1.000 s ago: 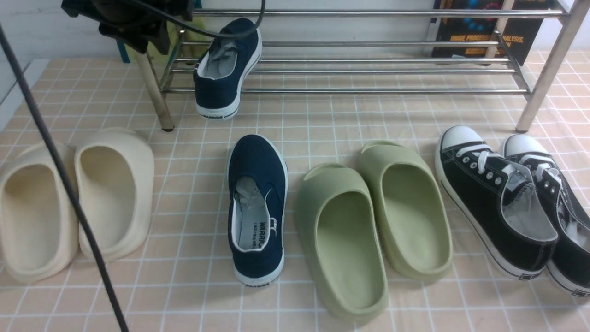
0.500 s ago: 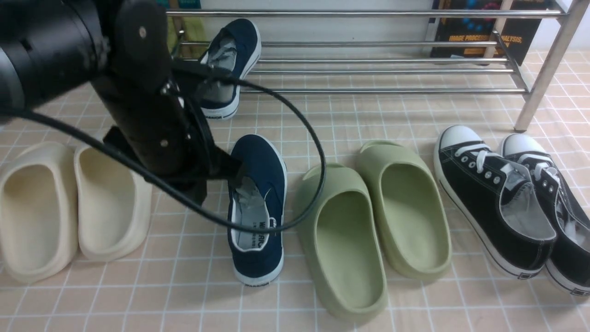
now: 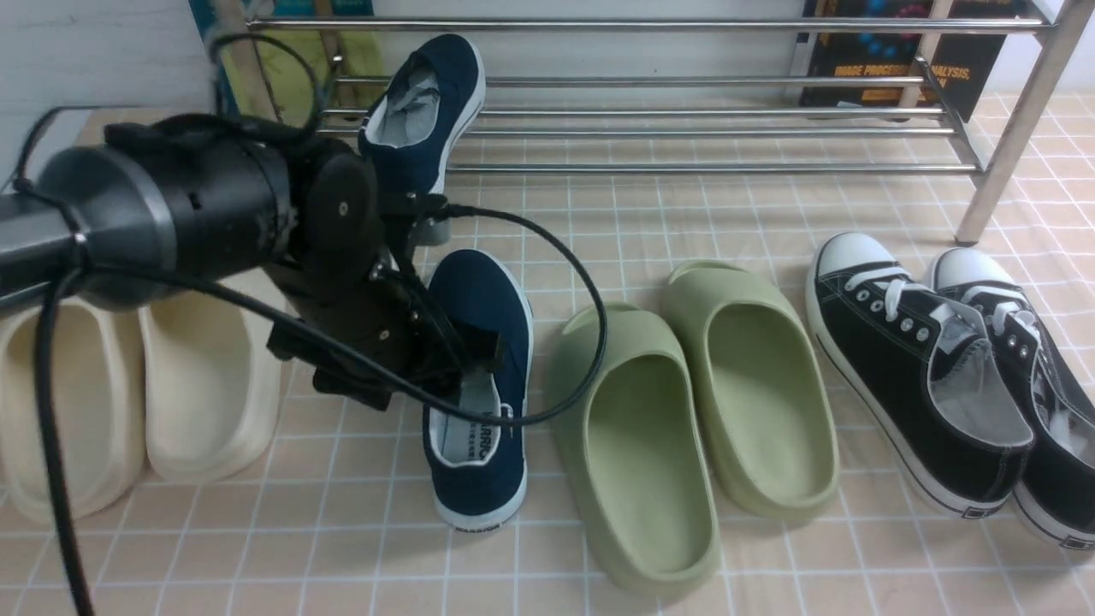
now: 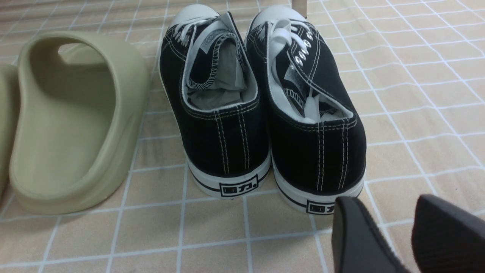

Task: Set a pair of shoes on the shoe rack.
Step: Use the left arm to grab the shoe closest to it, then use the left arm to put a shoe into the shoe rack

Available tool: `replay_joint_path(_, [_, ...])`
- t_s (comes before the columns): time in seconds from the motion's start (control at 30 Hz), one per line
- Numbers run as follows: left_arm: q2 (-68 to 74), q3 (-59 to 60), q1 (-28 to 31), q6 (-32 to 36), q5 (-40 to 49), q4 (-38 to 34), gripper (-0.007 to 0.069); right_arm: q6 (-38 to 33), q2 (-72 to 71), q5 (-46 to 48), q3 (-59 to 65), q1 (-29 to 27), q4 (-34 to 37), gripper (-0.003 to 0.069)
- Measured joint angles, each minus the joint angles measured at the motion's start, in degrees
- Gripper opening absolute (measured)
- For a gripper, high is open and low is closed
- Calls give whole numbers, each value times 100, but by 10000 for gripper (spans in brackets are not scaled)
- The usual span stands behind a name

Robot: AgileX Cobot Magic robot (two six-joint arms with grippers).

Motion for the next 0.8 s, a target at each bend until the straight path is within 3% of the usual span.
replay_joint_path(0.1, [258, 0, 0, -1, -31, 0, 472, 0, 0, 0, 0, 0, 0, 239])
replay_joint_path(0.23, [548, 7, 0, 47, -44, -31, 344, 0, 0, 0, 0, 0, 0, 239])
replay_joint_path(0.33, [432, 1, -18, 92, -30, -37, 132, 0, 0, 0, 0, 0, 0, 239])
replay_joint_path(0.43, [160, -41, -18, 99, -20, -17, 36, 0, 0, 0, 0, 0, 0, 239])
replay_joint_path(0.67, [-395, -622, 28, 252, 228, 11, 24, 2, 0, 0, 0, 0, 0, 239])
replay_joint_path(0.8, [-147, -1588, 388, 352, 466, -171, 24, 2, 0, 0, 0, 0, 0, 239])
